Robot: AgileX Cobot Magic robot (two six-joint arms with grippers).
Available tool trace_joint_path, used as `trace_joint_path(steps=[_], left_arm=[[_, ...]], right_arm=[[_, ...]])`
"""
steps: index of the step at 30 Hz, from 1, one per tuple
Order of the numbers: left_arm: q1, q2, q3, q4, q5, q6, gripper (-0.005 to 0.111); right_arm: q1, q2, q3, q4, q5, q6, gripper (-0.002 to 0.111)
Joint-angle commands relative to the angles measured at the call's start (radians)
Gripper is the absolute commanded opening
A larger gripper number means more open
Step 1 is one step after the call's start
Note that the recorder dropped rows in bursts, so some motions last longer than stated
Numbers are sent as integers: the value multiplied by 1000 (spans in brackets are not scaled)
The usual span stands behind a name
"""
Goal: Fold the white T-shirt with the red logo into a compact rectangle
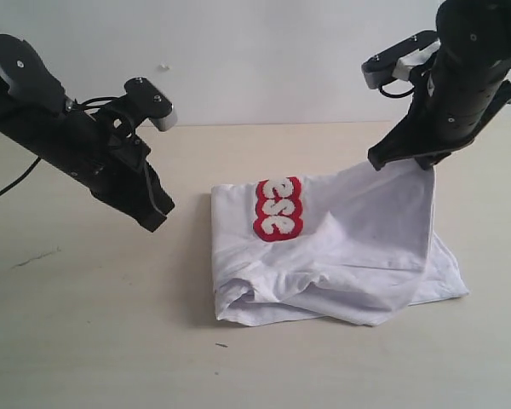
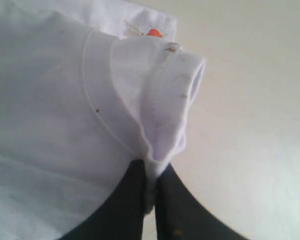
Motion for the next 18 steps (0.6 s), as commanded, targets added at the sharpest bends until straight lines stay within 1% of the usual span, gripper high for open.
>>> trace_joint_path(steps=[1,3,7,9,12,13,16,18], left_arm=[[1,-9,3,-2,2,0,0],[1,-9,3,-2,2,0,0],[1,-9,3,-2,2,0,0],[1,-9,3,-2,2,0,0],[1,-9,3,-2,6,0,0],[1,-9,3,-2,6,0,0],[1,-9,3,-2,10,0,0],[1,-9,3,-6,15,0,0]], right_arm=[[-2,36,7,-8,-17,-28,15],[-2,42,7,-57,-5,16,24],[-2,44,7,-182,28,156,35],[-2,44,7,-207,40,185,36],[-2,44,7,-167,25,185,36],[-2,46,7,-125,7,174,36],[-2,49,7,-6,-65,59,34],[-2,56,7,11,-128,42,32]])
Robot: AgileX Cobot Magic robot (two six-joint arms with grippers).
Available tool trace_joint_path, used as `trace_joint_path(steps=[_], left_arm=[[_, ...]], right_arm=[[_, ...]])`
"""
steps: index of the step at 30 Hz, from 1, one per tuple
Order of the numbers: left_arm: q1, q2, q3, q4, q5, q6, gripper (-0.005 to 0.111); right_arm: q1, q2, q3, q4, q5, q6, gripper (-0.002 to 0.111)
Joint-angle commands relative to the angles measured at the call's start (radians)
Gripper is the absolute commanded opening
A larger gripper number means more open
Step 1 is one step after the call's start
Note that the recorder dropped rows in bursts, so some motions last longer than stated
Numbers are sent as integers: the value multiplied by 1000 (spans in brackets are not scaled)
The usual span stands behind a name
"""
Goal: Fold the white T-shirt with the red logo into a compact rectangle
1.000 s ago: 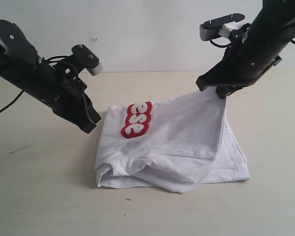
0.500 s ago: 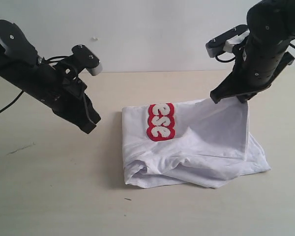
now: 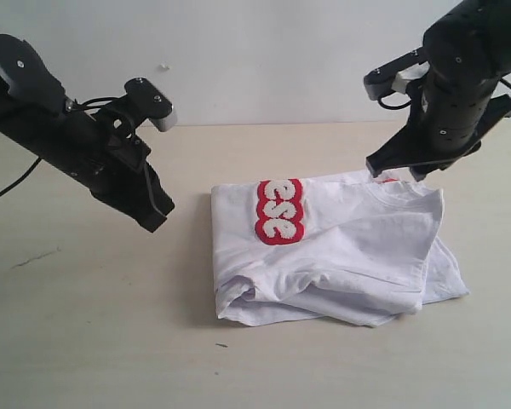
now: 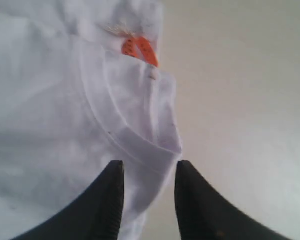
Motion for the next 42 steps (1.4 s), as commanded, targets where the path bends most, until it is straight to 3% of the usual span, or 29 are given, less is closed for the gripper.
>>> trace_joint_path(steps=[1,5,8,11,16,24,30,33,37,42], left_arm=[[1,-9,3,-6,15,0,0],[1,-9,3,-13,31,0,0],[1,-9,3,-13,19,0,0],[1,-9,3,-13,19,3,0],[1,-9,3,-13,13,3,0],[1,-9,3,-9,-3,3,0],[1,-9,3,-9,-3,3,0],[1,-9,3,-9,-1,3,0],[1,-9,3,-9,7,3,0],[1,-9,3,-13,26,1,0]], right_arm=[[0,15,3,55,-131,-65,31],[-2,124,-39,-42,-110,12,27],[-2,225,-96,-44,-62,-18,13],[-2,324,-159,-44,-133,-20,0],[-2,443,-258,-48,-270,-7,0],[-2,455,-329,-25,-249,-2,0],[-14,358,-329,27,-96,-63,29],[-45,351,-329,82,7,-146,24],[-102,366,-306,305,37,-335,0],[-119,437,-306,305,-31,-325,0]])
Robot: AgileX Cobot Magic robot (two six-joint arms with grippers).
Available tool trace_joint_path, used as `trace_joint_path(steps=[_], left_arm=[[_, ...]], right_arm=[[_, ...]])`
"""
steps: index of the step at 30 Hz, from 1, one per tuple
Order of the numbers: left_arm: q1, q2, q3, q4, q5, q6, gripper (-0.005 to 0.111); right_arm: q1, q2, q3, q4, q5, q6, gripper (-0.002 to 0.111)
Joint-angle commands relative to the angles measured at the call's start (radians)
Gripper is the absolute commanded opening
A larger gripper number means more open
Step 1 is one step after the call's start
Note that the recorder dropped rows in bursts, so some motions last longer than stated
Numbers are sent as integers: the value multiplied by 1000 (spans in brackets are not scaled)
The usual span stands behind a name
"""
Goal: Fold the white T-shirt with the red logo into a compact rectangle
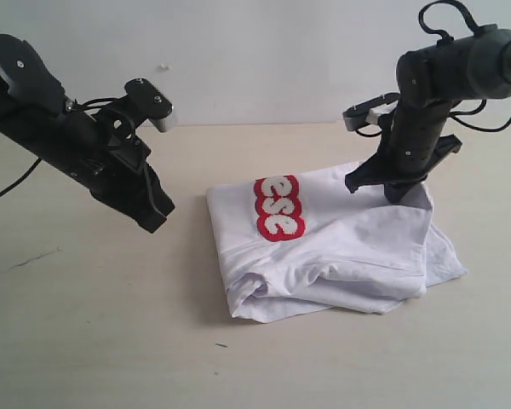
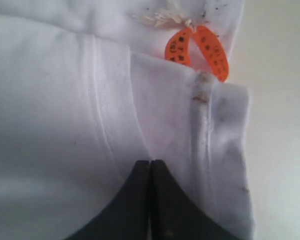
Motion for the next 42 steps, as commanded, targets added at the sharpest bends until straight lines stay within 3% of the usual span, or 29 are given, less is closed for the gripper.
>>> trace_joint_path(steps=[1,9,11,21,30,34,39,42], left_arm=[[1,-9,3,-13,16,1,0],[1,-9,3,-12,-7,3,0],[1,-9,3,-11,-11,3,0],[1,-9,3,-11,-8,3,0],[1,-9,3,-12,-8,3,0],[1,-9,3,-12,-10,3,0],[1,-9,3,-12,-14,3,0],[1,-9,3,-12,-22,3,0]], right_arm=[[-9,61,4,18,-40,-16,1],[-9,26,2,20,-116,-16,39],[-9,-10,2,17,-128,-2,44],[-70,-27,2,-35,-149,89,45],[-76,32,2,70,-233,-26,45],[-76,48,2,66,-235,-42,37],[-76,38,2,61,-260,-52,0],[-72,11,2,63,-314,-65,0]])
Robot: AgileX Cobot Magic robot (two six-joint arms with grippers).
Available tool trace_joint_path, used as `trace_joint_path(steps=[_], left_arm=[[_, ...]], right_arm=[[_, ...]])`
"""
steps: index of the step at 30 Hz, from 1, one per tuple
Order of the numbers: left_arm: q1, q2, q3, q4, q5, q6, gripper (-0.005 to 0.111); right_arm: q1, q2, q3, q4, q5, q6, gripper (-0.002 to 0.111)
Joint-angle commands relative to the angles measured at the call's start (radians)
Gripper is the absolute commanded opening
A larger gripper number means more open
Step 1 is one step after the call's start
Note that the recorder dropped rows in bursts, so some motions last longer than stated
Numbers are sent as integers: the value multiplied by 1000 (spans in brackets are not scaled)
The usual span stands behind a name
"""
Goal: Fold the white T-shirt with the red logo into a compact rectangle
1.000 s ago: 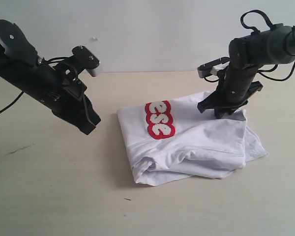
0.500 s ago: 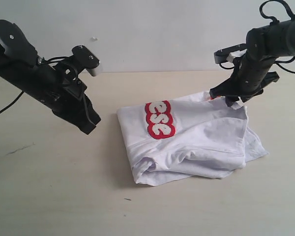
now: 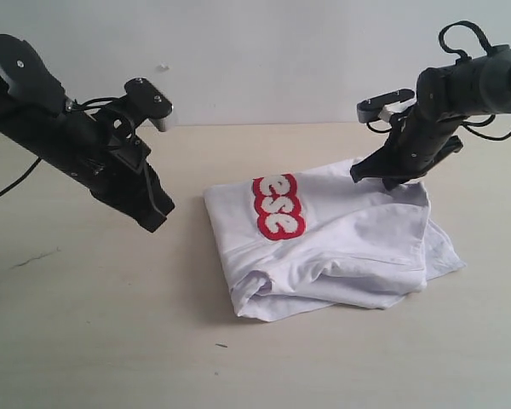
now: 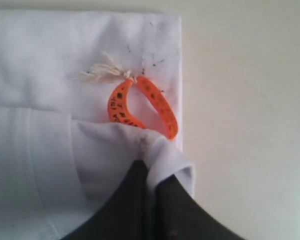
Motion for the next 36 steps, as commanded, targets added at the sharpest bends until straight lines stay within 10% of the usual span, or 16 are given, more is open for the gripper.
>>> trace_joint_path(steps=[1,14,22,28,36], left_arm=[[1,-7,3,-12,-16,3,0],[1,49,3,28,-32,3,0],[1,45,3,24,-19,0,0],[1,45,3,24,-4,0,0],[1,45,3,24,6,0,0]], right_arm=[[4,-49,2,-2,-91,-39,0],[33,-75,2,23,-347,-141,1],[30,-52,2,-49,-350,-141,33],[30,-63,2,-63,-330,-84,34],[30,-128,2,-412,-321,194,34]])
